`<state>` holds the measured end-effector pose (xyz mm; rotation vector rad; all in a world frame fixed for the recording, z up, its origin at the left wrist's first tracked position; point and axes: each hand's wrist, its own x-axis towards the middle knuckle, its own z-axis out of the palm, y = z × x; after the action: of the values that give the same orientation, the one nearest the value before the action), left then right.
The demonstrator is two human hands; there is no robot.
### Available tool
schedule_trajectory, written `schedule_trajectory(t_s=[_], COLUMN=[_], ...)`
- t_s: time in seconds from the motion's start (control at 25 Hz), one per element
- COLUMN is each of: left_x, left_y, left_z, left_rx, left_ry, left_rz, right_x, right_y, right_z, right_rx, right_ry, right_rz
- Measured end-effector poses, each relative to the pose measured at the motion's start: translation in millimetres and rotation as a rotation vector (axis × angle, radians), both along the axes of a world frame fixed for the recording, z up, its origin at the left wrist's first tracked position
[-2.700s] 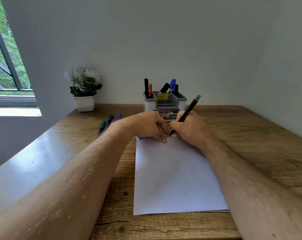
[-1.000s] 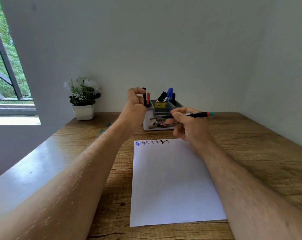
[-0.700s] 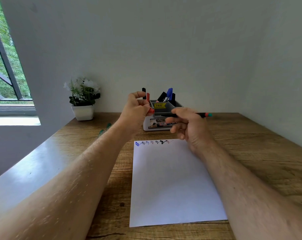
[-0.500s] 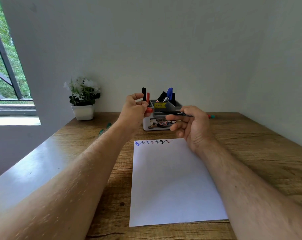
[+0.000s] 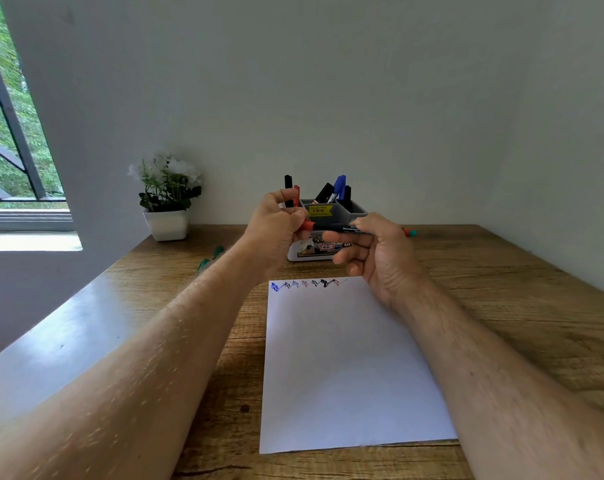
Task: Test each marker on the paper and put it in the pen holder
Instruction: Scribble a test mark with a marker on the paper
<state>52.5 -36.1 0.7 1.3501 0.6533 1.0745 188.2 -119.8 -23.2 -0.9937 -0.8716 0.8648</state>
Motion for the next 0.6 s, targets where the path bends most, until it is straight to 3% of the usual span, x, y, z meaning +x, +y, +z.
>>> schedule_trajectory(t_s=[0.32, 0.6], left_x=[-9.0, -11.5], left_y=[6.7, 11.2], left_z=[-3.9, -6.8], left_rx=[-0.114, -0.16], left_ry=[-0.203, -0.257], left_rz=[0.0, 0.099], right_x=[0.3, -0.9], right_y=[-0.5, 1.6], right_z=[1.9, -0.7], right_rx=[0.003, -0.039], right_ry=[-0.062, -0.156], right_rz=[0.003, -0.002])
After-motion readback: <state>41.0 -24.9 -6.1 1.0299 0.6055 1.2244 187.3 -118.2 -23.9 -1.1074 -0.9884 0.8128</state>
